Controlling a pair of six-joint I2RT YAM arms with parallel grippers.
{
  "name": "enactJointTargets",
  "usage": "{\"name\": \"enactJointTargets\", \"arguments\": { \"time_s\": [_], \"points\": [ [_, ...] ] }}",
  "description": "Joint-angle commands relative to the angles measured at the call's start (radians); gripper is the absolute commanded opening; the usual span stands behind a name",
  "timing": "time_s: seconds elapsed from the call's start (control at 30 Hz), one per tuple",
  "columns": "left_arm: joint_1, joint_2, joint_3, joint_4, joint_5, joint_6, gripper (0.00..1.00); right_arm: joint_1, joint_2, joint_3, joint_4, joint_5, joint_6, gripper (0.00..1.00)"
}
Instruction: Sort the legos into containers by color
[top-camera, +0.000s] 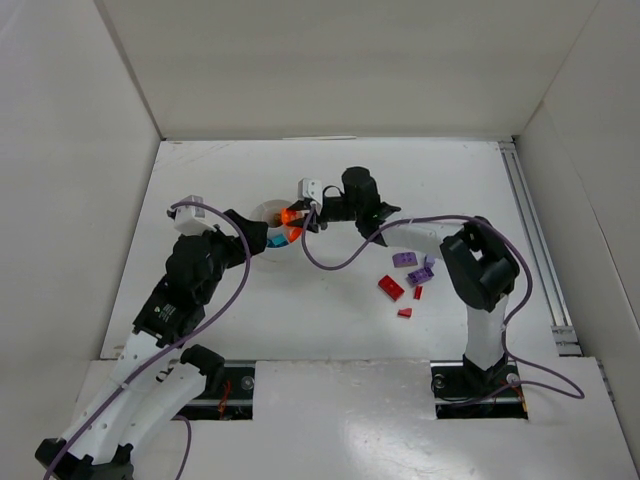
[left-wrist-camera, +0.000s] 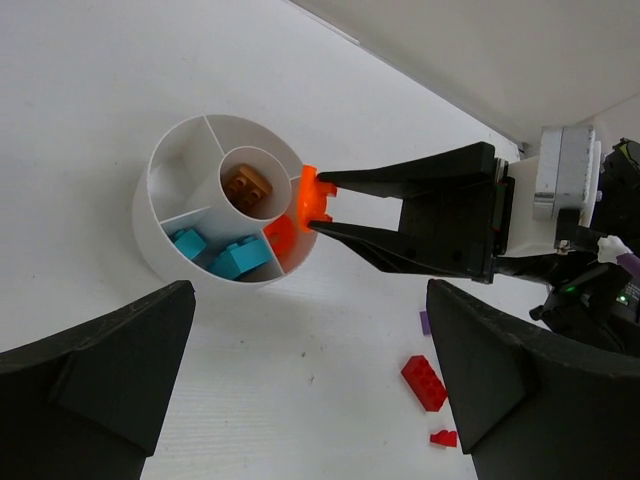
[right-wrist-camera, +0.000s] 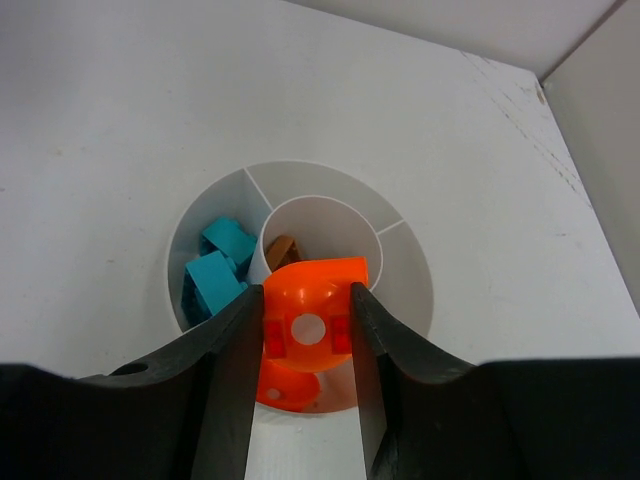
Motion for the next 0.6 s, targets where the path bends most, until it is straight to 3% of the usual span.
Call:
{"name": "enactJointTargets", "arguments": {
  "time_s": [0.0,0.27,0.4,0.57],
  "points": [
    [-0.005,-0.012,-0.001,0.019,-0.02,-0.005,1.0,-0.002,0.006,-0.019,0.09,-0.015,0.02,0.44],
    [-0.005,-0.012,-0.001,0.009,-0.029,-0.014,1.0,-0.002,0.035,-0.031,0.113,-0.015,0.038,0.47],
    [-0.005,-0.012,-0.001,0.009,-0.029,-0.014,1.0,-0.002,0.035,-0.051,0.113,-0.015,0.038,0.58],
    [-0.005,-0.012,-0.001,0.009,-0.029,-0.014,1.0,-0.002,-0.01,-0.069,0.123,-0.015,0.038,0.65]
  ]
}}
